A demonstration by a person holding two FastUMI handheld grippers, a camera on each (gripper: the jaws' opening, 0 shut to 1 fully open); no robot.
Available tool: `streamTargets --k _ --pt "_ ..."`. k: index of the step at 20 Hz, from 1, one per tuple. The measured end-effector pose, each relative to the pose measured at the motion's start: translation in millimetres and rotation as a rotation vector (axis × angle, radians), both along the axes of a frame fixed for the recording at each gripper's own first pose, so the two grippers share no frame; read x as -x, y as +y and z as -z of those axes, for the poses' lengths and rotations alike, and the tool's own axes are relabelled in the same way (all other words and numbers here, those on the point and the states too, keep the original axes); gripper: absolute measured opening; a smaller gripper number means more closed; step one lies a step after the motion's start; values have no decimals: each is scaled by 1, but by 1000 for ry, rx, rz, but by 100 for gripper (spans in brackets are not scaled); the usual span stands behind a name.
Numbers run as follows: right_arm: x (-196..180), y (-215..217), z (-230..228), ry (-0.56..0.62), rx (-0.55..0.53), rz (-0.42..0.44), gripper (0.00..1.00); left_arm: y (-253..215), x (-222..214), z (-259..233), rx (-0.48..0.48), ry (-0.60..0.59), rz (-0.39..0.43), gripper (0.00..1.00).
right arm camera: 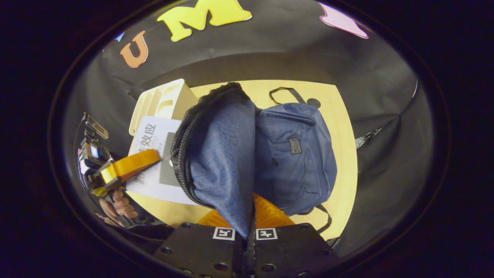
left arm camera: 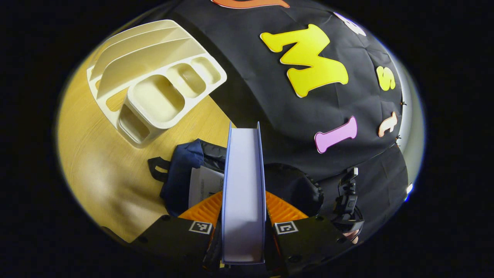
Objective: Open the schoolbag, grab two books from the bookshelf and put them into the schoolbag.
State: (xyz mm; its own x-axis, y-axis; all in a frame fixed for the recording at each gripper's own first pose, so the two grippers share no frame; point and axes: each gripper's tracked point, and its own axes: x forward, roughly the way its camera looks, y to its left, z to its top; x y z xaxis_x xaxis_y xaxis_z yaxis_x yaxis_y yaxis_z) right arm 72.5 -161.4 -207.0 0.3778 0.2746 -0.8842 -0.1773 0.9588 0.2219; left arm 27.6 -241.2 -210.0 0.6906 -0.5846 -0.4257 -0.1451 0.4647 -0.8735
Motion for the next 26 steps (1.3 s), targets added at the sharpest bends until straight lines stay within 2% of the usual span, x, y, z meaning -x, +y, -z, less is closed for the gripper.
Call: streamTargets --k 2,8,14,21,22,23,26 --pt "-1 0 -1 3 0 -5 5 -8 2 14 -21 -5 7 44" --pt "2 10 -4 14 -1 -31 5 -27 -4 28 8 -40 9 45" --pt "2 25 -7 14 26 -67 5 -47 -16 42 89 -47 -21 45" --pt "0 34 -10 22 73 -92 5 -79 -26 62 200 -19 -5 46" --pt "-1 34 -9 24 76 -91 5 -83 -24 66 214 -1 5 39" --pt "-2 34 -9 27 76 -89 5 -86 -22 69 214 16 8 47" --pt "-2 35 -8 32 79 -85 5 -94 -16 83 172 71 19 51"
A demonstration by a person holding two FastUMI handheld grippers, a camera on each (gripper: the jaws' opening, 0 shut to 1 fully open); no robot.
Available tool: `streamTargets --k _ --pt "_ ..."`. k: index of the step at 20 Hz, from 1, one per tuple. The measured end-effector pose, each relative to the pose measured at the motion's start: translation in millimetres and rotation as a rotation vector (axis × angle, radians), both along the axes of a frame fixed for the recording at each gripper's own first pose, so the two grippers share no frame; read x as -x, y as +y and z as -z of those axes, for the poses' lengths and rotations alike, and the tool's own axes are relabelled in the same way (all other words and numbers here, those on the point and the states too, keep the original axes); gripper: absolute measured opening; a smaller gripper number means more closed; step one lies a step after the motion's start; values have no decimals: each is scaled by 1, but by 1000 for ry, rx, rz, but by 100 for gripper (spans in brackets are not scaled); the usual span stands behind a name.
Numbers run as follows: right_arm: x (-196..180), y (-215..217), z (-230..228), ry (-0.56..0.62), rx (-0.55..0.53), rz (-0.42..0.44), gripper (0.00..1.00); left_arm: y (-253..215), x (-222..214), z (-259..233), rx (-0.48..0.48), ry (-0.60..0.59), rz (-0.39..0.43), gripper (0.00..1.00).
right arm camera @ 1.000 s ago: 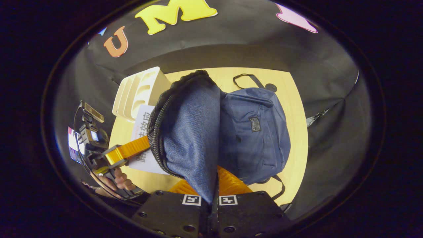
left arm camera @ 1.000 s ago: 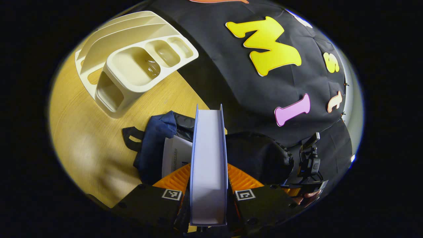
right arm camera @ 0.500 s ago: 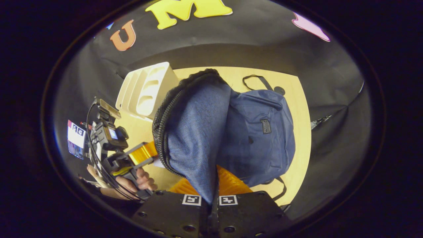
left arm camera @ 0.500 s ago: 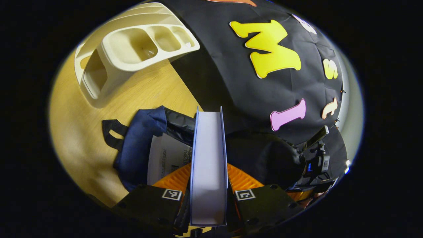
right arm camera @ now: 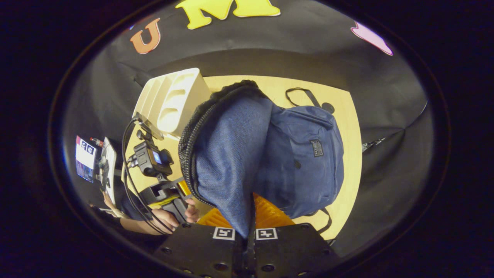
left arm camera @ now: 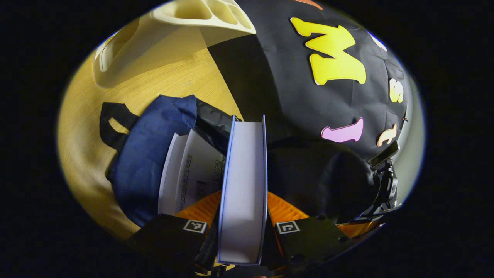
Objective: Open the schoolbag, grab two books from the bookshelf and put them into the schoolbag.
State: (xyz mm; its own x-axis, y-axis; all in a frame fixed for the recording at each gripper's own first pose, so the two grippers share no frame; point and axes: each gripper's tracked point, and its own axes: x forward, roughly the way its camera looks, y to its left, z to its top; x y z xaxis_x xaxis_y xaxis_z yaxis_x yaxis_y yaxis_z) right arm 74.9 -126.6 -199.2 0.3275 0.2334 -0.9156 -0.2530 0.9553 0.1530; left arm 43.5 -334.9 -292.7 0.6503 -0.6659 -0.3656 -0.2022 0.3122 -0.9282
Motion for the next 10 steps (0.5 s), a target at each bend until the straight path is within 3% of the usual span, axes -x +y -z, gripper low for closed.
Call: streamTargets --k 1,2,4,5,6,10 --pt "0 1 0 2 -1 1 5 -1 4 4 -29 22 17 72" --pt "0 0 1 3 -2 2 5 -1 9 11 -69 45 48 63" --pt "0 0 0 2 -6 8 5 3 17 14 -122 88 77 76" --pt "-1 -1 1 2 -9 10 5 2 17 16 -154 103 86 92" --pt "-1 0 1 3 -12 11 5 6 21 15 -197 114 101 100" --pt "-1 3 3 3 -22 7 5 20 38 14 -402 177 180 99"
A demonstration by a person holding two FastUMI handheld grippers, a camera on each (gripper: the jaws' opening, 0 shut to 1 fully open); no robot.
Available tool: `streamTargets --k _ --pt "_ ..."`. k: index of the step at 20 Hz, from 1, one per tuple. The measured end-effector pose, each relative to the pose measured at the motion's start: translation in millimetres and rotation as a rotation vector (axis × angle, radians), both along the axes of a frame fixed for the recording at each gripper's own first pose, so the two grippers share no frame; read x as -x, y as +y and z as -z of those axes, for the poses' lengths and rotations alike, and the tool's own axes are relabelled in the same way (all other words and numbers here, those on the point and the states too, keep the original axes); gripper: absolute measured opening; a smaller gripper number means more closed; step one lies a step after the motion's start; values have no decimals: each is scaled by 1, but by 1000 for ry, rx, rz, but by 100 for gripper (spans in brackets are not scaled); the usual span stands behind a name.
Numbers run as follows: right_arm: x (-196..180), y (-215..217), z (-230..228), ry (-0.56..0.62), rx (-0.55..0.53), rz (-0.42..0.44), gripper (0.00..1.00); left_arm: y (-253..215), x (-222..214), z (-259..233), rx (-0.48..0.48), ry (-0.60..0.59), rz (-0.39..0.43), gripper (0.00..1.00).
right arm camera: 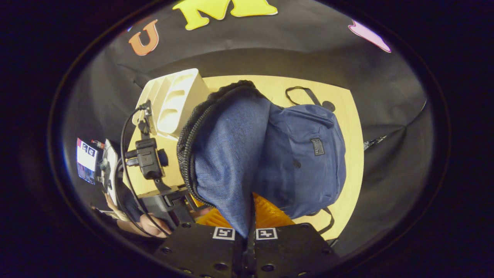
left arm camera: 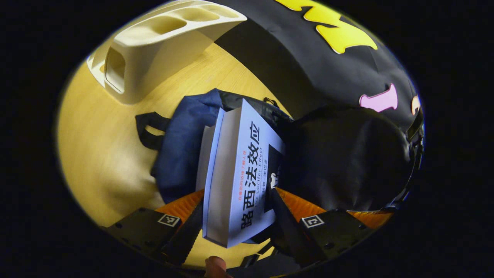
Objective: Open the schoolbag, grab two books from the bookshelf and put them into the schoolbag.
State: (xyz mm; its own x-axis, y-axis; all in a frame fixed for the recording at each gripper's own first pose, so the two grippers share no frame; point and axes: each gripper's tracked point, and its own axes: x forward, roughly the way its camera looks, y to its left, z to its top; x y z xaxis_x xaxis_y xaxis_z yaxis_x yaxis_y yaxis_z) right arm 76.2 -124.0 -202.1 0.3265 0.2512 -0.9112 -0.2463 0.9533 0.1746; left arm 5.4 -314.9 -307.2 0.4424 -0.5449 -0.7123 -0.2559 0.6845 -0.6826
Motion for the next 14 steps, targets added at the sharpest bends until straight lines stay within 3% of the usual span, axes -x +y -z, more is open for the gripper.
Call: streamTargets --k 8,13,14 --pt "-1 6 5 -1 -15 -3 5 44 11 -33 -239 -13 68 99" --pt "1 15 10 -14 9 11 9 93 -7 -81 -410 -262 61 99" --pt "1 17 11 -19 15 17 5 106 -10 -91 -461 -315 58 99"
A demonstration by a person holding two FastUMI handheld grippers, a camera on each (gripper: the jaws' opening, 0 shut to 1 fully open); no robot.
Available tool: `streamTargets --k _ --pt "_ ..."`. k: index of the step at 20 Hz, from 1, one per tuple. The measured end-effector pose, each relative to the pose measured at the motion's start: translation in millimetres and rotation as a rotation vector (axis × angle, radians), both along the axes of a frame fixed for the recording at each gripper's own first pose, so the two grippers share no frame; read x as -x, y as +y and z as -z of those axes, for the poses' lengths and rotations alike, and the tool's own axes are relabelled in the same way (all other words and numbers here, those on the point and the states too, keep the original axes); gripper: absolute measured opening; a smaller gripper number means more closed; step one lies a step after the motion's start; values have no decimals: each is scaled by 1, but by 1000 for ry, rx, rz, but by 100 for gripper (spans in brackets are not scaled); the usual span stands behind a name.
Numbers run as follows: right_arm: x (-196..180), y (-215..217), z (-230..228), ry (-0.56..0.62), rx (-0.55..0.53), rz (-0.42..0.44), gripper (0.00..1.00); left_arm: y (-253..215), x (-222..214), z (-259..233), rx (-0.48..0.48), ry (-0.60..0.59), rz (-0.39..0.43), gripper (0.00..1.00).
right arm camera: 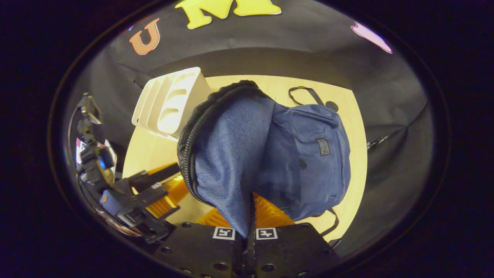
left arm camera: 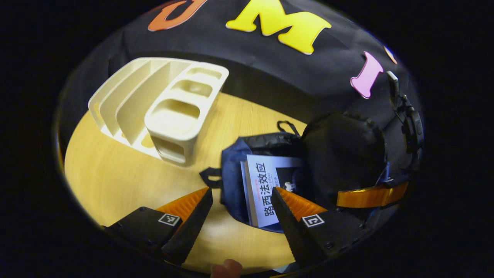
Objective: Open the schoolbag, grab two books from the bookshelf and put them into the schoolbag.
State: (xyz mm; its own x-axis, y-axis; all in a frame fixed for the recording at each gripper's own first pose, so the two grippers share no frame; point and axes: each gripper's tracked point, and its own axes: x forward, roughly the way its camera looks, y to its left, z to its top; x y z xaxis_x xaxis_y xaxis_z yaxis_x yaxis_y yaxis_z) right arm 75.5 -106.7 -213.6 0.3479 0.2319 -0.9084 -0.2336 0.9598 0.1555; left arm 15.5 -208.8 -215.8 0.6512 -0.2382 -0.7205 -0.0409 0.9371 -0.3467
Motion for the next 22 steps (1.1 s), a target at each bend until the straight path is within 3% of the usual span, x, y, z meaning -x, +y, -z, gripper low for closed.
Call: streamTargets --k 4,10,11,13,17,20,22 --pt "-2 10 10 -30 17 53 5 42 -6 -47 -151 -198 34 98" --pt "0 41 28 -57 17 123 8 92 -1 -93 -167 -315 5 99" --pt "1 47 29 -63 16 126 20 102 0 -99 -174 -322 -2 98" --pt "5 65 30 -74 -22 121 33 123 2 -111 -191 -331 -13 98" --pt "19 90 17 -99 -96 151 95 152 6 -125 -216 -352 -32 98" --pt "25 96 -5 -179 -129 199 97 166 6 -148 -240 -411 -30 98" --pt "25 91 -37 -309 -111 226 97 177 1 -171 -267 -470 -33 98"
